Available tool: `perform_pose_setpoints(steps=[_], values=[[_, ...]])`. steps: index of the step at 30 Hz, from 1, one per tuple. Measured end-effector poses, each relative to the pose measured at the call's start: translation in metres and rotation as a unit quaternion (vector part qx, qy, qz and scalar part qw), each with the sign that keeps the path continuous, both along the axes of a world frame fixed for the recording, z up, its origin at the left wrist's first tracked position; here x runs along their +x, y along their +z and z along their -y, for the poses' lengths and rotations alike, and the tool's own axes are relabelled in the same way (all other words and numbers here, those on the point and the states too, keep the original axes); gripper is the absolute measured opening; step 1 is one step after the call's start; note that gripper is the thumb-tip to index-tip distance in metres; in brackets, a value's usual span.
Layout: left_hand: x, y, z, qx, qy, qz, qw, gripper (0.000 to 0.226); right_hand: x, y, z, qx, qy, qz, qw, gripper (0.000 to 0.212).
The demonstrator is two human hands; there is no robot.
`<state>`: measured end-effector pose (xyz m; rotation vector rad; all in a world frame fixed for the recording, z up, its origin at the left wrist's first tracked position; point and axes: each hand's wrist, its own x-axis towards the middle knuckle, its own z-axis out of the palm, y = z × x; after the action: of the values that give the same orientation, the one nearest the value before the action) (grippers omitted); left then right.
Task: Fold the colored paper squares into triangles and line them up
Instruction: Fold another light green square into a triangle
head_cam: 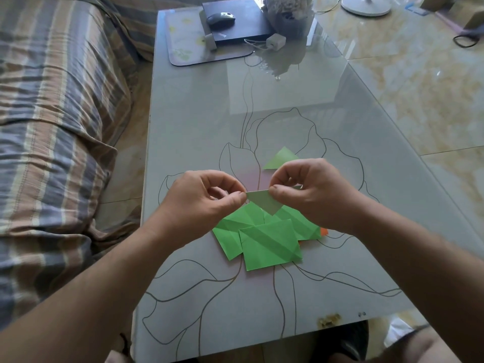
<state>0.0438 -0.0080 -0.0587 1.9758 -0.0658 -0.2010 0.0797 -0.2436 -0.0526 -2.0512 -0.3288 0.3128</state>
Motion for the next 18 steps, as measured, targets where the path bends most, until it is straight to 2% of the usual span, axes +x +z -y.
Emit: perform_pose_setpoints(steps=[8,14,18], values=[[-0.0006,0.0006,-0.0016,0.025,0.005,0.012,1.000,0.008,-0.0006,0.0002,-0.0005,0.011,0.006,-0.005,1.000,0.016],[-0.0001,-0.0006,-0.0007,-0.001,0.020,0.011,1.000,0.004,0.0002,0.0004,0.0001,0.022,0.004,-0.014,1.000,0.016],[0.0002,0.0003,-0.0006,0.037,0.002,0.021,0.999,0.008,0.0016,-0.0022,0.0005,0.018,0.002,-0.003,1.000,0.016]])
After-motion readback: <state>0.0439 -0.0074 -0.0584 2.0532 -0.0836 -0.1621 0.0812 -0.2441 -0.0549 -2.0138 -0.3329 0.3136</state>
